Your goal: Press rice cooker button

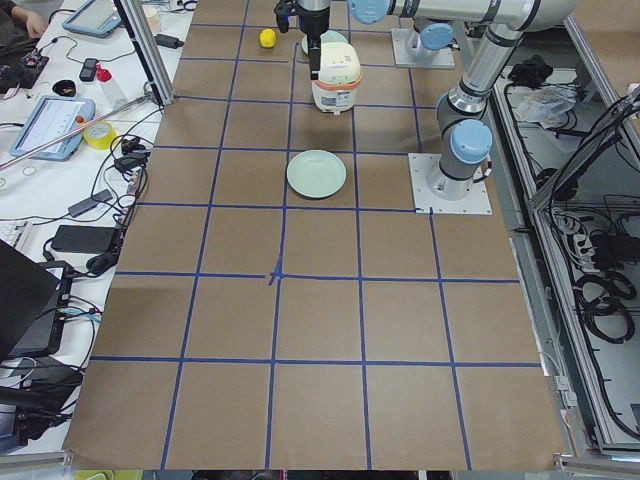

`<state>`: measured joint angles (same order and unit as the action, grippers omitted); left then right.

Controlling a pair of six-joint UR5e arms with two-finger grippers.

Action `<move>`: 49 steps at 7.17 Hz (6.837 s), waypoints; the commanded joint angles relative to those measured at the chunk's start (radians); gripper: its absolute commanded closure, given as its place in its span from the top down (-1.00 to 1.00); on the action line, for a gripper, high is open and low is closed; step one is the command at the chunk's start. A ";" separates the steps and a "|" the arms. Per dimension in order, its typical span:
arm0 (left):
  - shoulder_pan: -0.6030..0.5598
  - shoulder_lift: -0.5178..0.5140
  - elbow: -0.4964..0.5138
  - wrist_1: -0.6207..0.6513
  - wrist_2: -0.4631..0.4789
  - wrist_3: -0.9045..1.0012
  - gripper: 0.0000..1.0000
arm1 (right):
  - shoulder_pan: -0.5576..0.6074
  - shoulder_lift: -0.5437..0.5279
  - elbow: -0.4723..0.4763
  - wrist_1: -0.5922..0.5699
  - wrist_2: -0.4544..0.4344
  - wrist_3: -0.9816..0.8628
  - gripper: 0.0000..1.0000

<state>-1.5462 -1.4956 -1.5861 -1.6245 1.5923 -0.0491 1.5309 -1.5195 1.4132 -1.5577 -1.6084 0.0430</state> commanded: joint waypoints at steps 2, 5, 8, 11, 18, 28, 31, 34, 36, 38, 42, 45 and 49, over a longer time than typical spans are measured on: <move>0.000 0.000 0.000 0.000 0.000 -0.002 1.00 | 0.005 -0.002 0.015 -0.004 -0.002 -0.003 1.00; 0.000 0.000 0.000 0.000 0.000 -0.002 1.00 | 0.005 -0.014 0.021 -0.002 -0.007 -0.008 1.00; 0.000 0.000 0.000 0.000 0.000 0.000 1.00 | 0.005 -0.015 0.023 0.002 -0.002 -0.009 1.00; 0.000 0.000 0.000 0.000 0.000 0.000 1.00 | 0.006 -0.040 0.084 0.004 -0.001 -0.011 0.91; 0.000 0.000 0.000 0.000 0.000 0.000 1.00 | 0.274 -0.057 0.338 -0.135 0.071 0.150 -1.00; 0.000 0.000 0.000 0.000 0.000 0.000 1.00 | 0.321 -0.031 0.413 -0.233 0.052 0.152 0.98; 0.000 0.000 0.000 0.000 0.000 -0.002 1.00 | 0.186 -0.030 0.155 0.021 0.039 0.124 1.00; 0.000 0.000 0.000 0.000 0.000 0.000 1.00 | 0.037 -0.031 0.044 0.050 0.009 0.015 1.00; 0.000 0.000 0.000 0.000 0.000 -0.002 1.00 | -0.003 -0.034 0.029 0.050 -0.013 -0.014 1.00; 0.000 0.000 0.000 0.000 0.000 -0.002 1.00 | -0.006 -0.034 0.026 0.050 -0.018 -0.014 1.00; 0.000 0.000 0.000 0.000 0.000 0.000 1.00 | 0.001 -0.034 0.046 0.009 0.007 -0.002 1.00; 0.000 0.000 0.000 0.000 0.000 0.000 1.00 | 0.005 -0.037 0.081 -0.058 0.022 -0.003 1.00; 0.000 0.000 0.000 0.000 0.000 0.000 1.00 | 0.006 -0.039 0.082 -0.056 0.022 -0.009 1.00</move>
<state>-1.5462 -1.4956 -1.5861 -1.6245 1.5923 -0.0491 1.5370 -1.5584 1.4954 -1.6142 -1.5863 0.0365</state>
